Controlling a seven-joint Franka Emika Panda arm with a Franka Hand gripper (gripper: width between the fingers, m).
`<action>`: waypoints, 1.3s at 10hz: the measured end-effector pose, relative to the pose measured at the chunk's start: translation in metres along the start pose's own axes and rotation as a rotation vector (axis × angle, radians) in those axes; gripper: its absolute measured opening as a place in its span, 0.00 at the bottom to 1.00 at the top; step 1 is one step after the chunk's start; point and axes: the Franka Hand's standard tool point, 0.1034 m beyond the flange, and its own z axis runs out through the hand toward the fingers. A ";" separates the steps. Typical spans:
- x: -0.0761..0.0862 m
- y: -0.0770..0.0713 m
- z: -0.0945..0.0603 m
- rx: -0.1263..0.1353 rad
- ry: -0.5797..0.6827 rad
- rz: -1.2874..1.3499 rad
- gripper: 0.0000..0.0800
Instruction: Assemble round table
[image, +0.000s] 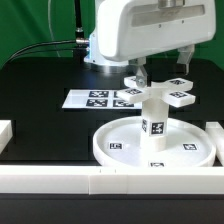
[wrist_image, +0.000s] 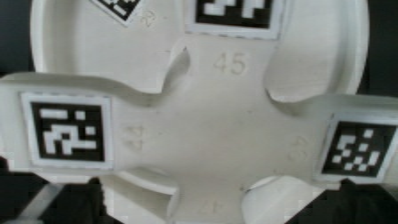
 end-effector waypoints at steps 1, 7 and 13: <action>0.000 0.000 0.000 0.000 0.000 -0.062 0.81; -0.011 0.010 0.001 -0.019 -0.034 -0.543 0.81; -0.019 0.004 0.008 -0.011 -0.065 -0.625 0.81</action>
Offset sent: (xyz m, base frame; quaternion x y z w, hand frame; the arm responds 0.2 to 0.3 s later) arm 0.0000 0.0000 0.0000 0.0000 0.0000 -0.1938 0.9810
